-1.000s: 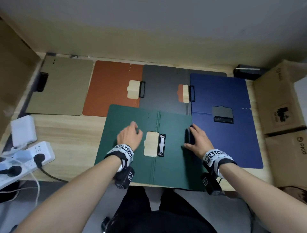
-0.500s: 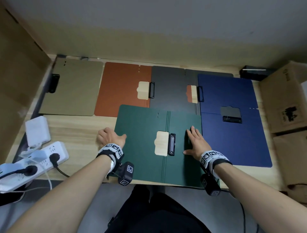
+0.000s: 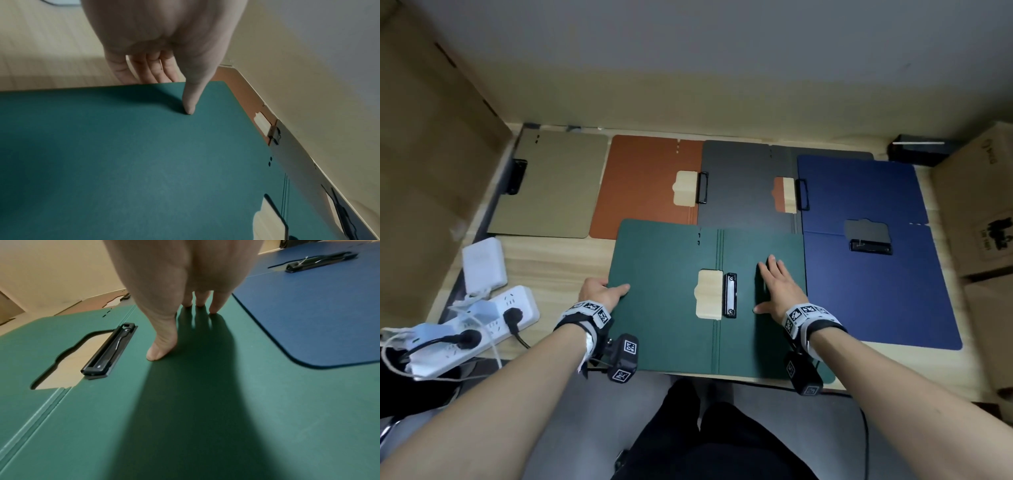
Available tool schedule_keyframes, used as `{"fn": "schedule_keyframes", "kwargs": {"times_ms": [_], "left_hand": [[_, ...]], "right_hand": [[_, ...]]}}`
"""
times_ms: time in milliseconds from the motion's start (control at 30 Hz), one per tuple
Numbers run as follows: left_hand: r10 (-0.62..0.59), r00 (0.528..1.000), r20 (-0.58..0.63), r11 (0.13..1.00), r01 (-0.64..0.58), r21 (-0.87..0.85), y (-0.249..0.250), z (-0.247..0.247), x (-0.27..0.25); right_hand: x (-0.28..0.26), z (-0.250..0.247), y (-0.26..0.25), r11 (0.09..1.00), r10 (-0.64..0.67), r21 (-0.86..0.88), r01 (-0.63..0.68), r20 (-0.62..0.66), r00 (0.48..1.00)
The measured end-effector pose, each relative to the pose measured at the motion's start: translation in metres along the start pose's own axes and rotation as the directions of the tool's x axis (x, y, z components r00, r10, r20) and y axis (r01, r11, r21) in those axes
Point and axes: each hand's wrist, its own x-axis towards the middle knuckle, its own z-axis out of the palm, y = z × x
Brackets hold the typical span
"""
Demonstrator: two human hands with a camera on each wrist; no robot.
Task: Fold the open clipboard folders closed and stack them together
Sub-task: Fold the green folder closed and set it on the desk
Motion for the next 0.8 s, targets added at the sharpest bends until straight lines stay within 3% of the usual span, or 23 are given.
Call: {"fn": "schedule_keyframes", "kwargs": {"times_ms": [233,467,667,800], "left_hand": [[-0.067,0.994,-0.09,0.997,0.064,-0.031,-0.014,-0.037,0.026],[0.0,0.987,-0.16,1.0,0.0,0.002,0.014,-0.068,0.013],[0.19,0.979,0.073,0.969,-0.199,0.145,0.063,-0.095,-0.02],[0.277,0.903,0.329,0.94,-0.326,0.102,0.127,-0.094,-0.075]], "right_hand": [[0.023,0.002,-0.043,0.997,-0.064,-0.036,0.064,-0.001,0.998],[0.036,-0.004,-0.066,0.996,-0.091,-0.012,0.091,0.011,0.996],[0.009,-0.016,-0.059,0.977,-0.144,0.144,0.155,-0.083,0.986],[-0.01,-0.036,-0.049,0.94,-0.165,0.278,0.198,-0.14,0.976]]}}
